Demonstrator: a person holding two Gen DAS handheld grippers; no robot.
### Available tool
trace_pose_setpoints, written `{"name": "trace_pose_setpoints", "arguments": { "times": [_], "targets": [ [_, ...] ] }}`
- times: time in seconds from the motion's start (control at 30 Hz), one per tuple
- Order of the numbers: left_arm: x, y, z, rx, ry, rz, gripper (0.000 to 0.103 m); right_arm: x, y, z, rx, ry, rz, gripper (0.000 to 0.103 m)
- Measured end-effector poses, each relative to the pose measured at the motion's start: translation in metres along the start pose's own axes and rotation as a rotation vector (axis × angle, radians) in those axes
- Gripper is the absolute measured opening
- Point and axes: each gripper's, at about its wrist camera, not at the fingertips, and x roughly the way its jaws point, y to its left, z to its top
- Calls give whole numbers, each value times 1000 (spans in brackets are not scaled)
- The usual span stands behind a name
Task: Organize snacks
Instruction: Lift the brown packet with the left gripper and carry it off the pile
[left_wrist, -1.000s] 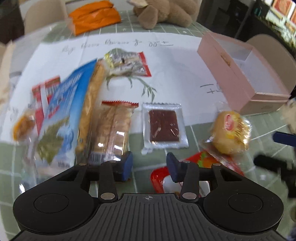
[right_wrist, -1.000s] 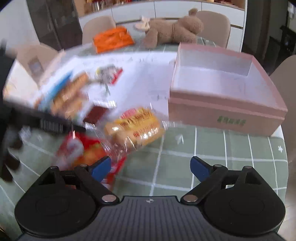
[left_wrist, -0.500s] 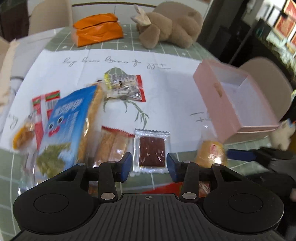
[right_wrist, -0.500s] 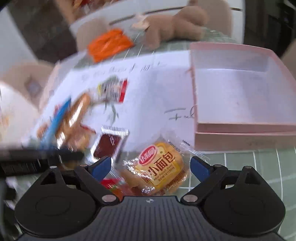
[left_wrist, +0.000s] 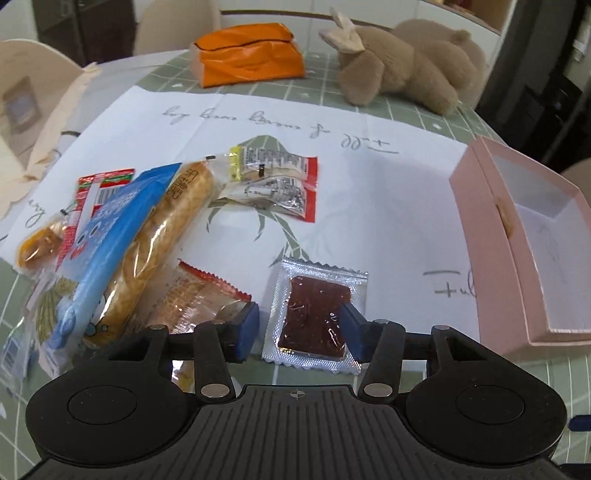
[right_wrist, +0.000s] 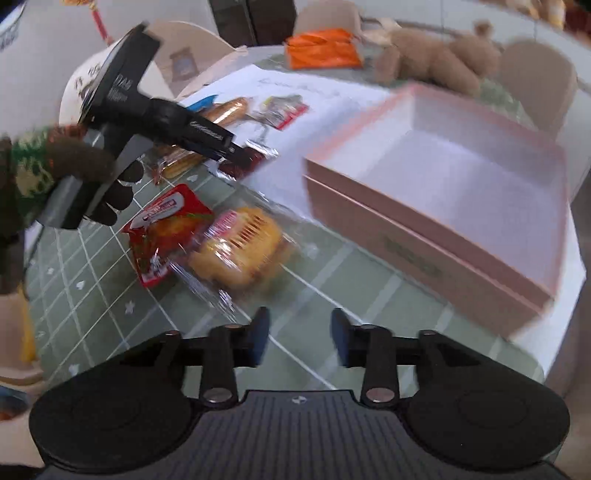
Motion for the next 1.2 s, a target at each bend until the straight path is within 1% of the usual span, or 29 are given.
{"name": "trace_pose_setpoints", "arguments": {
  "times": [0.03,0.13,0.2,0.23,0.3,0.33,0.37,0.4,0.47,0.5,0.63,0.7,0.73,0.77,0.83,0.9,0.97,1.03,1.07,1.13,1.17,1.2],
  "targets": [
    [1,-1,0,-9,-3,5,55,-2,-7,-2,-21,26,-10,46],
    [3,-2,1,-15,-10,10,56,-5,-27,-1,-84,35,-114,46],
    [4,-3,4,-3,-4,6,56,-9,-46,9,-64,32,-184,46],
    [5,-4,6,10,-2,1,56,-11,-55,13,-46,34,-198,44],
    [7,-8,9,42,-4,-16,56,-10,-73,26,-14,60,-189,45],
    [9,-10,11,50,-5,-28,56,-7,-76,33,-30,66,-215,45],
    [10,-13,11,61,-3,-38,58,-3,-79,39,-61,71,-249,45],
    [12,-20,11,96,-2,-23,59,2,-81,46,-103,71,-288,45],
    [14,-32,9,151,-11,23,60,11,-83,60,-160,60,-329,45],
    [14,-35,8,127,-13,17,60,16,-86,69,-175,61,-334,45],
    [10,-43,-1,49,-23,63,60,32,-99,100,-204,37,-335,45],
    [8,-49,-6,21,-30,84,59,41,-105,116,-227,19,-320,45],
    [6,-51,-9,4,-34,94,56,46,-106,123,-244,14,-305,45],
    [4,-54,-11,-14,-37,105,54,52,-106,131,-269,8,-284,45],
    [0,-57,-15,-75,-33,114,53,61,-107,145,-309,5,-239,45],
    [-5,-60,-19,-151,-23,140,53,70,-106,158,-350,11,-140,45],
    [-12,-63,-26,-262,-6,191,53,77,-100,167,-421,4,-63,45],
    [-19,-66,-33,-349,1,222,52,73,-95,176,-498,-10,19,45],
    [-21,-68,-36,-385,0,240,52,66,-96,179,-532,-31,61,45],
    [-24,-72,-41,-448,-15,267,52,43,-108,189,-559,-104,118,45],
    [-26,-73,-45,-491,-28,278,52,33,-119,196,-551,-141,118,49],
    [-28,-76,-47,-537,-39,291,52,26,-131,204,-541,-183,73,50]
  ]
}}
